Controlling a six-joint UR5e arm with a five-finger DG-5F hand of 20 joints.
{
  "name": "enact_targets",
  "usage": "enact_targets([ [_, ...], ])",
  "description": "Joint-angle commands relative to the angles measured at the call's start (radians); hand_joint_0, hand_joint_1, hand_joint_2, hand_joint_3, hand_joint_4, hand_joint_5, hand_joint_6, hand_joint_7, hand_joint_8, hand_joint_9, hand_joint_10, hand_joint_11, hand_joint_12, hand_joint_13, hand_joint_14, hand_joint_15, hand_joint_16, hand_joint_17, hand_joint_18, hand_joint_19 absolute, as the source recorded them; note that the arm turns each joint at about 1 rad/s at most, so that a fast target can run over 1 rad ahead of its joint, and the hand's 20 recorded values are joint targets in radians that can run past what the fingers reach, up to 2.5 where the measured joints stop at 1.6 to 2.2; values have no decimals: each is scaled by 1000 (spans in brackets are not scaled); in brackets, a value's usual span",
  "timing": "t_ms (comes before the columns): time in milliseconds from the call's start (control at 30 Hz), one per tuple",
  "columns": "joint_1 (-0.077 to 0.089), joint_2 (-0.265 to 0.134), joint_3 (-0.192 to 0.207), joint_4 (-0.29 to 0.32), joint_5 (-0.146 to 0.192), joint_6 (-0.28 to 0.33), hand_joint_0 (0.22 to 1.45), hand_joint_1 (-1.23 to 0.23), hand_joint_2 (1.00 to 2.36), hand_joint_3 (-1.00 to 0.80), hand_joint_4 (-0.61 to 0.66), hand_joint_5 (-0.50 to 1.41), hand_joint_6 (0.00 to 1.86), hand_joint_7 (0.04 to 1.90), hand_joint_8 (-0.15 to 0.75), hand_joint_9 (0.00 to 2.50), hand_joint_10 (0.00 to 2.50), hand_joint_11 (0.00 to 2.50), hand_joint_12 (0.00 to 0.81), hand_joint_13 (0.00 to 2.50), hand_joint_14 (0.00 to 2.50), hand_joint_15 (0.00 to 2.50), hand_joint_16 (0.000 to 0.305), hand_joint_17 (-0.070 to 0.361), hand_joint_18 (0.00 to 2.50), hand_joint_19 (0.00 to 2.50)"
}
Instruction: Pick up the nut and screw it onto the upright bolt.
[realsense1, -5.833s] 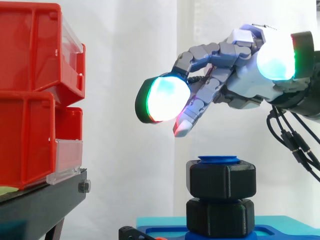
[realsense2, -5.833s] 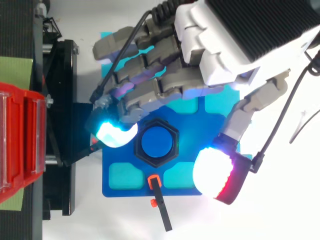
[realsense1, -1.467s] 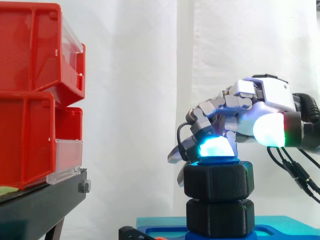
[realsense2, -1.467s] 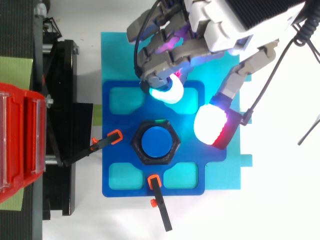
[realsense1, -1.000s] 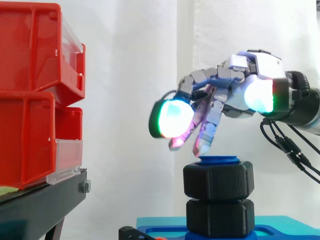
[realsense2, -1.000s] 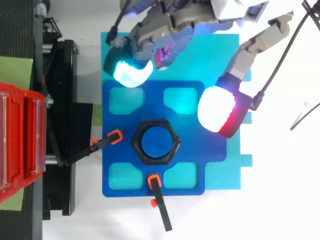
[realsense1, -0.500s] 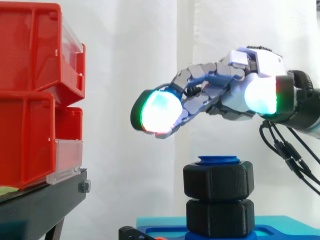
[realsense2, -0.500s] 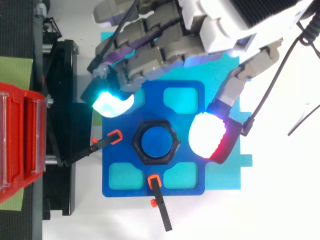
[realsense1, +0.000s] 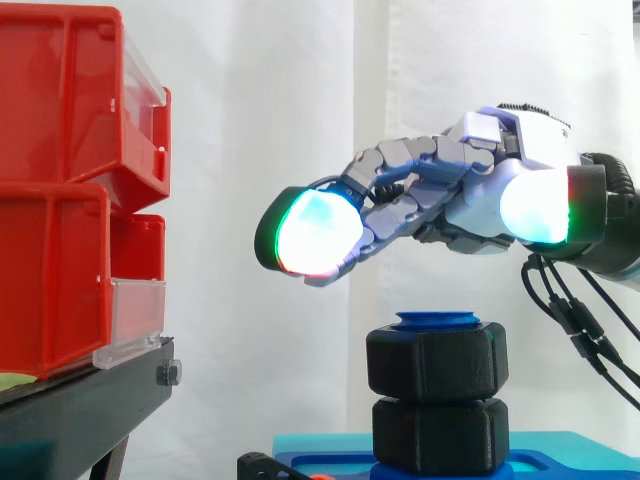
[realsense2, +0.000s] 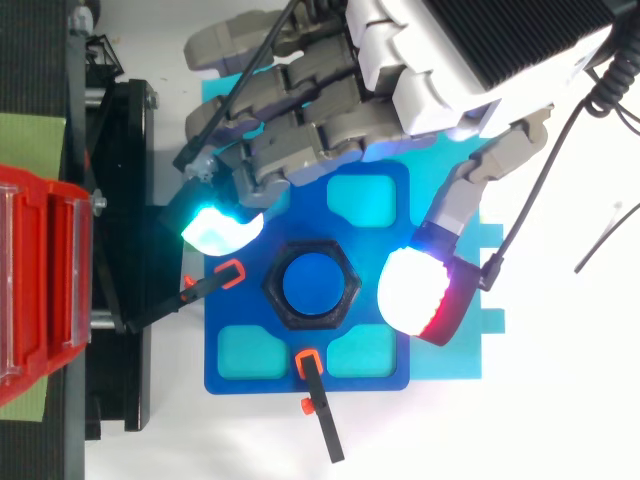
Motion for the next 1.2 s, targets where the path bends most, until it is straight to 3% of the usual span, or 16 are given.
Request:
enact_targets([
  [0, 0, 0, -20, 9, 2, 0, 465, -394, 1000, -500, 210, -150, 501, 554, 292, 628, 0, 0, 409, 455, 0, 0, 69, 156, 112, 0],
  [1167, -4, 0, -52, 23, -1, 12, 455, -355, 1000, -500, 273, -65, 502, 691, 296, 733, 0, 0, 410, 531, 0, 0, 68, 152, 158, 0],
])
